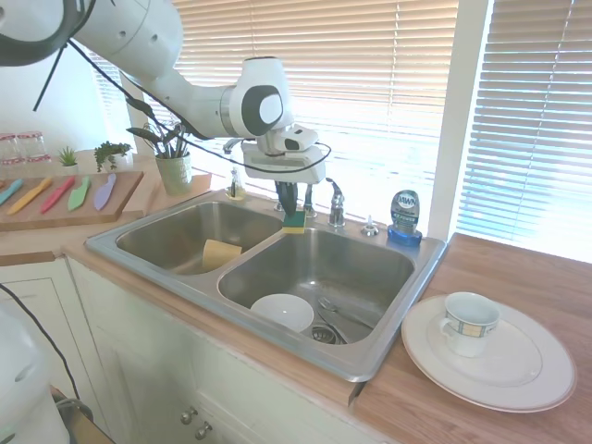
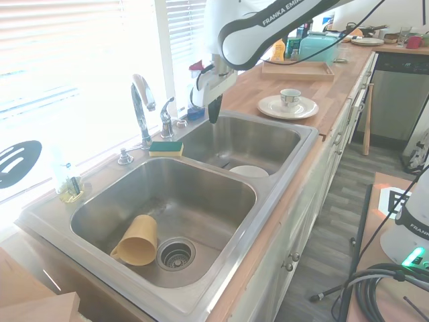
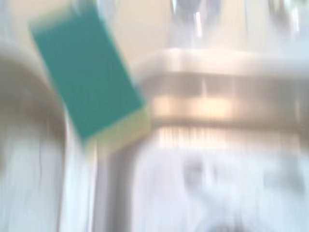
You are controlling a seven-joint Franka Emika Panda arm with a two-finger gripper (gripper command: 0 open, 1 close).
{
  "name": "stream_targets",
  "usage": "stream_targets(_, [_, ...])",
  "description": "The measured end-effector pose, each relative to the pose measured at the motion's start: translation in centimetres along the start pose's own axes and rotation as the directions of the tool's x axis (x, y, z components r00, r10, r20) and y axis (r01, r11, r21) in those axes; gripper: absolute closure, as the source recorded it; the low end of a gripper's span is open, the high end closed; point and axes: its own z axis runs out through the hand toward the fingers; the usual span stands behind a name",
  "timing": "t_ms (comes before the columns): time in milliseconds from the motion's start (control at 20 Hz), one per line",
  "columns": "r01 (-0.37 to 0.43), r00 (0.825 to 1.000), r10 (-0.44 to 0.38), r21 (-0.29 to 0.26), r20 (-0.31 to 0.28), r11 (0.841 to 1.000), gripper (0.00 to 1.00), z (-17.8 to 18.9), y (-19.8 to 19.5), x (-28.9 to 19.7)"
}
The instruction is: Turn off the faucet
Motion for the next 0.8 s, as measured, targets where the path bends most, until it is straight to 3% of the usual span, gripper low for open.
stream_targets(150, [-0.001, 0.992, 0.012, 0.086, -0.124, 0.996, 1.00, 1.1, -2.3, 1.3])
stream_targets(300, [-0.018, 0.982, 0.043, 0.136, -0.185, 0.991, 1.00, 0.9, -3.0, 2.2])
stream_targets(550, [-0.021, 0.974, 0.061, 0.180, -0.220, 0.983, 1.00, -0.8, -3.8, 3.4])
stream_targets(800, [-0.036, 0.972, 0.085, 0.218, -0.218, 0.975, 1.00, -1.7, -4.7, 5.3])
